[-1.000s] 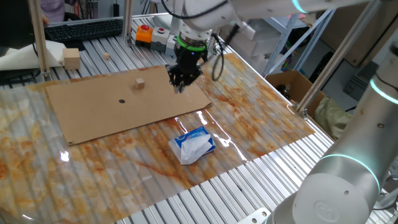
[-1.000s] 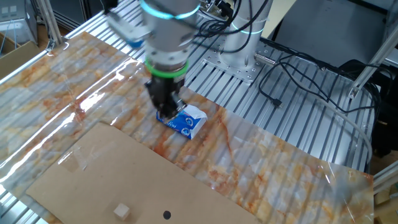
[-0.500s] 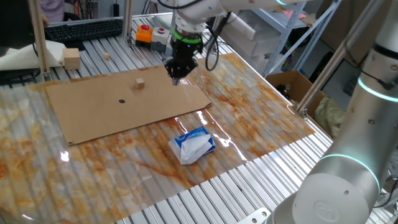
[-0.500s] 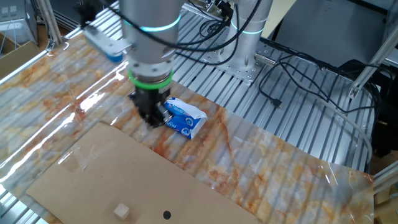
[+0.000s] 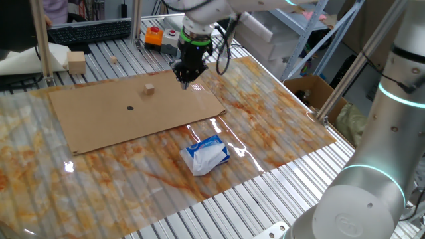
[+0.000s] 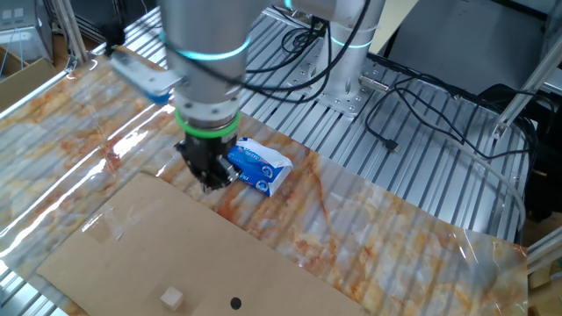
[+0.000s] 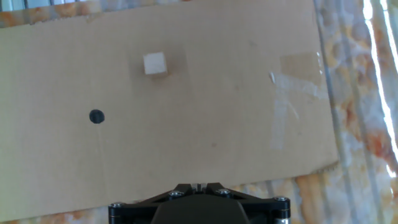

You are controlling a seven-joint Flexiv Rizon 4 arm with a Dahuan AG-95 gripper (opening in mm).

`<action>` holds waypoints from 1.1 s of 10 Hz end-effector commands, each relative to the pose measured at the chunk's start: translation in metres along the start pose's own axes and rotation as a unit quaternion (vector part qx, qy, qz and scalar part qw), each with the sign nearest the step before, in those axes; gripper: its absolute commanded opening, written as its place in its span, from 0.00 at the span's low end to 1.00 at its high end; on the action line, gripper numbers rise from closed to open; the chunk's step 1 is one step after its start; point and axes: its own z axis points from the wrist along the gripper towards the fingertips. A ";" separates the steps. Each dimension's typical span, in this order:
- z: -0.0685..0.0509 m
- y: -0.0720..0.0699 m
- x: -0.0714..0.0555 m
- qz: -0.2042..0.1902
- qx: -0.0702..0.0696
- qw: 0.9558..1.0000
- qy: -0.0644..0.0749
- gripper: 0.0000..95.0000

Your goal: Grab the block and place it at the designated location

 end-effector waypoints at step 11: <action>0.002 0.002 -0.006 -0.070 -0.006 0.997 0.023 0.00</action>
